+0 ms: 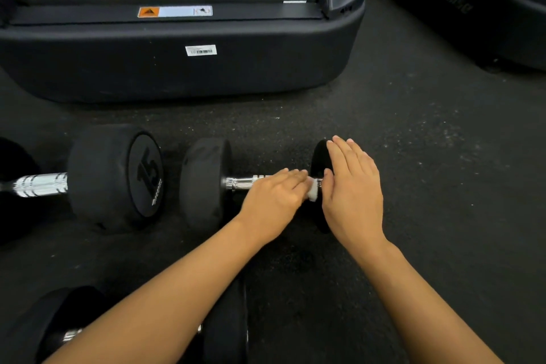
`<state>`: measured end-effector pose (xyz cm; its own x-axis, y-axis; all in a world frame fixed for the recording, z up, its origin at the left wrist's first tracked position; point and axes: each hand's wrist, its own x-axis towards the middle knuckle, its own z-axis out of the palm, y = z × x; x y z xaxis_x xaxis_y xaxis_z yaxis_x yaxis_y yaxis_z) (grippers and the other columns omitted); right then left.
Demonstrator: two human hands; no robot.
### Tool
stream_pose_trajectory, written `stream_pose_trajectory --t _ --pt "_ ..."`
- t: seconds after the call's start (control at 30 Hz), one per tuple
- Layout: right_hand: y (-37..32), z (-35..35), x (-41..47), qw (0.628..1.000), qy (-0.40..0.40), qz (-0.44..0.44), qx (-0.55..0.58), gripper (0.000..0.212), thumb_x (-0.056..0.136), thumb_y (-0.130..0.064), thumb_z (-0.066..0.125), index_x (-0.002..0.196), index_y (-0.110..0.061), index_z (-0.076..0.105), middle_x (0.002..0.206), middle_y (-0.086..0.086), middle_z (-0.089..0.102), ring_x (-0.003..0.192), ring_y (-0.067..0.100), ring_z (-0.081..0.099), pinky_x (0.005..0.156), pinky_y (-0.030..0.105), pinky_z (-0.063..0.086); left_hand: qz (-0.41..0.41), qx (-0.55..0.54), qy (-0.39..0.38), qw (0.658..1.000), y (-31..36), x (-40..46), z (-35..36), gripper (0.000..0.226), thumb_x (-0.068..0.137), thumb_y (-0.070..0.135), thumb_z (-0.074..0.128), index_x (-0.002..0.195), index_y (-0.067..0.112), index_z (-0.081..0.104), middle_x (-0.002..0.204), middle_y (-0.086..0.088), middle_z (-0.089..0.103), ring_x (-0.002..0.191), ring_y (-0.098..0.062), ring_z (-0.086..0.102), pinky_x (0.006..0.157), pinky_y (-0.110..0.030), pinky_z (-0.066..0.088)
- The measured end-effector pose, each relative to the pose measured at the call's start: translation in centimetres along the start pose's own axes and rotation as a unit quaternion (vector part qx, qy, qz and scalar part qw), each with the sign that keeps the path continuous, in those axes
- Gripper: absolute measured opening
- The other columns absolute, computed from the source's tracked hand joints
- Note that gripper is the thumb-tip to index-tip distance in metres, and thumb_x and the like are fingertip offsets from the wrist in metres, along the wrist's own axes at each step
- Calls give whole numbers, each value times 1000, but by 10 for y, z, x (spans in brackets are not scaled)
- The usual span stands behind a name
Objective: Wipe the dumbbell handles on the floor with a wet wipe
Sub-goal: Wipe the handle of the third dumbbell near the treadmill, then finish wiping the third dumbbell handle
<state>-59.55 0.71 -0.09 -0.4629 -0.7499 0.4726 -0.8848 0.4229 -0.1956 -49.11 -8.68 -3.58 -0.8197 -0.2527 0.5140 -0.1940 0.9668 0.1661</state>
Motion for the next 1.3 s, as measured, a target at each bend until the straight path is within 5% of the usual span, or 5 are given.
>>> stream_pose_trajectory --t 0.63,0.77,1.0,1.17,1.3 --pt "-3 -20 -9 996 -32 -29 80 44 90 -16 54 133 -7 47 141 9 44 135 24 31 111 41 24 -99 -14 -55 993 -1 -8 -29 40 68 3 77 106 4 68 108 -12 68 99 -25 66 93 -38 45" --pt "-25 -37 -34 991 -24 -110 68 31 87 -27 54 114 -12 60 124 6 56 121 21 42 98 33 31 -106 -26 -32 994 10 -19 -57 42 70 9 77 111 8 66 104 -7 70 95 -22 67 89 -35 49" --pt "-54 -59 -42 983 -61 -156 77 28 87 -36 47 99 -19 66 99 -5 63 95 13 50 83 27 34 -117 -30 -32 992 24 -53 -112 64 67 23 81 125 14 56 77 -4 68 64 -18 65 51 -27 53" --pt "-90 -80 -55 971 -114 -163 137 26 86 -32 46 92 -17 66 91 -4 60 83 15 52 68 30 46 -132 -36 -109 985 27 -74 -156 72 72 23 76 134 23 38 86 -1 68 74 -17 64 60 -34 55" --pt "-141 -112 -69 963 -141 -158 169 15 85 -23 50 86 -15 63 87 -3 58 76 14 48 63 31 48 -205 -66 -141 966 40 -98 -221 61 75 22 75 130 19 51 97 -2 67 86 -18 64 68 -32 52"
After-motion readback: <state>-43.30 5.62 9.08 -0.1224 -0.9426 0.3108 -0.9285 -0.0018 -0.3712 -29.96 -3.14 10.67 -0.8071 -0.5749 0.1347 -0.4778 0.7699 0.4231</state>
